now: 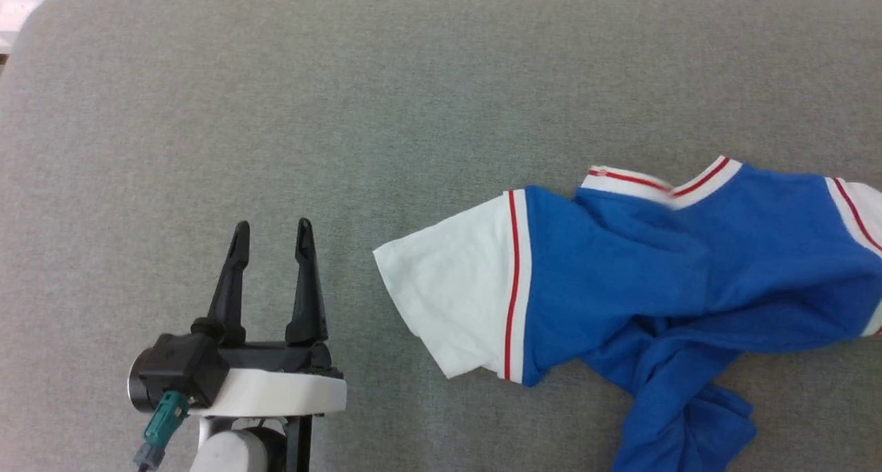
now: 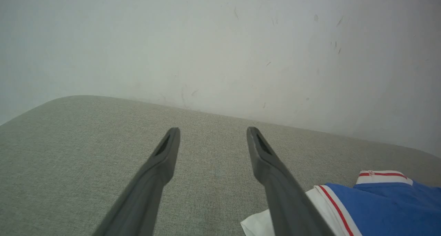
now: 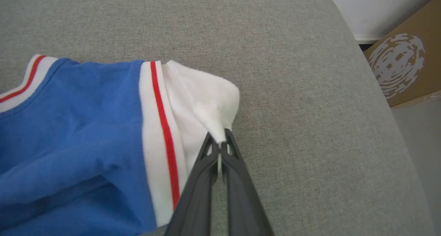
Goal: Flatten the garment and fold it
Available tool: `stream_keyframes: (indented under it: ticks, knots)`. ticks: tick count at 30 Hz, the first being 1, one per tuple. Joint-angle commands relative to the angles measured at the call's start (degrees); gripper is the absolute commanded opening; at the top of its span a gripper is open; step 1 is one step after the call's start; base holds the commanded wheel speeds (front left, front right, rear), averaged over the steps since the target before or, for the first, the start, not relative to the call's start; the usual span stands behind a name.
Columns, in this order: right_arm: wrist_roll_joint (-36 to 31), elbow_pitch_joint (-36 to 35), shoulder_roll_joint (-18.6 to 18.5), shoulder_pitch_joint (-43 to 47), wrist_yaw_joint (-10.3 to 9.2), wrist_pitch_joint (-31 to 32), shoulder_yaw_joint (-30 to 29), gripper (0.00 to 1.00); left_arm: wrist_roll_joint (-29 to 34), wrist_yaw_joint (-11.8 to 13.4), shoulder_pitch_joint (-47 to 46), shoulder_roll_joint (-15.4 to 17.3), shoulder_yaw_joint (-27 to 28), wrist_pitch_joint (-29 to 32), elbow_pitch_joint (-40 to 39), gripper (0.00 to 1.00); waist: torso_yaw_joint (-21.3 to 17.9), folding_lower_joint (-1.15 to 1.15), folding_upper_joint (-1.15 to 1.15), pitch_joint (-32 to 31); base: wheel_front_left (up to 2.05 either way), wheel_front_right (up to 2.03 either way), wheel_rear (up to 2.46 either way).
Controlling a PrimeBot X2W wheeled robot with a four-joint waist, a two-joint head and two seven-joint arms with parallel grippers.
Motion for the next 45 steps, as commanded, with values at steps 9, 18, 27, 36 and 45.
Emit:
stream_keyframes:
  ticks: [9,18,27,36,45]
  knots:
    - [-0.24,1.81,2.69,-2.84,-0.05,-10.86,5.53,1.0,1.0,-1.2,-0.81,-0.06,0.35,-0.27,1.57,1.0,-2.8,0.0,0.0,-2.42,0.0,0.0,0.0]
    - [-0.04,-4.54,3.67,-0.84,-0.05,-26.3,15.02,1.0,1.8,-2.09,0.85,-0.06,1.01,-0.27,1.82,1.0,-3.51,0.0,0.0,-5.64,0.0,0.0,0.0]
    - [2.08,-4.99,5.13,10.73,-0.05,-38.54,17.45,1.0,2.14,-2.21,3.17,-0.06,1.12,-0.27,1.59,1.0,-3.97,0.0,0.0,-6.08,0.0,0.0,0.0]
    - [2.78,-2.94,5.15,10.24,-0.05,-40.79,18.65,1.0,4.73,-3.53,0.77,0.72,0.32,-0.27,3.22,1.0,-5.2,0.0,0.0,-5.16,0.0,0.0,0.0]
    - [3.14,-2.3,5.15,8.79,-0.05,-40.05,19.02,1.0,5.91,-7.31,-8.49,5.03,-3.17,17.49,12.28,1.0,-5.47,0.0,0.0,-3.84,0.0,0.0,0.0]
